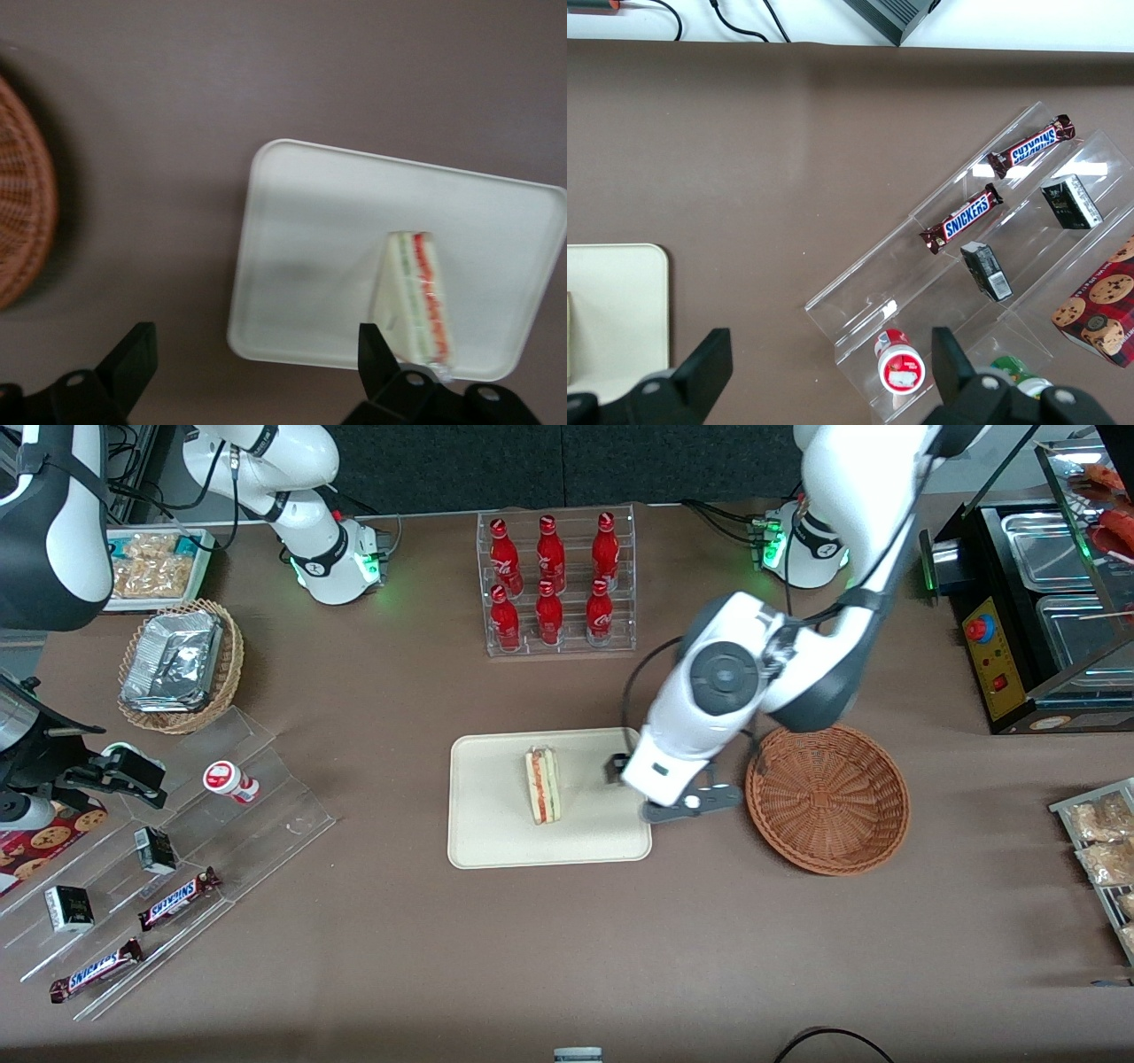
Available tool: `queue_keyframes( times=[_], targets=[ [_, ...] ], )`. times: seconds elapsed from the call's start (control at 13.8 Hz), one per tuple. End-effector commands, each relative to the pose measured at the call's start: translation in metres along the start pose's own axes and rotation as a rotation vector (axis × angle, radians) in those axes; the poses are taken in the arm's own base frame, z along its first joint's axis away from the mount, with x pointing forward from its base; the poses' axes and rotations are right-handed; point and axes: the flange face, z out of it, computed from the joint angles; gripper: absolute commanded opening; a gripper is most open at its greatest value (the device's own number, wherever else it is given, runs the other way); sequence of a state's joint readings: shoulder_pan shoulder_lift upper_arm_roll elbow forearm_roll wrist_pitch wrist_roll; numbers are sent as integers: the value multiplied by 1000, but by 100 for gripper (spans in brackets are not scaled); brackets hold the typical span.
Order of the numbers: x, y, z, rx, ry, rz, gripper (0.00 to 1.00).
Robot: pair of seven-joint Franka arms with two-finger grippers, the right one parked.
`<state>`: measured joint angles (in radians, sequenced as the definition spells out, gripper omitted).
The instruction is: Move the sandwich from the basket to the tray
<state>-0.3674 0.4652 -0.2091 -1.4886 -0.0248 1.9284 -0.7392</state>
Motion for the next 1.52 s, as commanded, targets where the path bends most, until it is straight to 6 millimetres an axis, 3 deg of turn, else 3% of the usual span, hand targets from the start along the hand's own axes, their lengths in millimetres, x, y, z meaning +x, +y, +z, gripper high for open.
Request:
queue_keyframes(
  times=[0.0, 0.14, 0.36, 0.51, 0.65, 0.94, 1.16, 1.45],
  targets=[
    [-6, -64, -7, 3, 6, 63, 100],
    [-9, -110, -6, 11, 25, 118, 100],
    [-23, -160, -8, 52, 27, 244, 100],
    [-22, -218, -21, 67, 27, 292, 100],
    [-27, -250, -35, 80, 18, 308, 100],
    [-24, -279, -85, 130, 13, 296, 100],
    [-21, -274, -128, 152, 14, 307, 100],
    [-19, -269, -160, 126, 75, 291, 100]
  ],
)
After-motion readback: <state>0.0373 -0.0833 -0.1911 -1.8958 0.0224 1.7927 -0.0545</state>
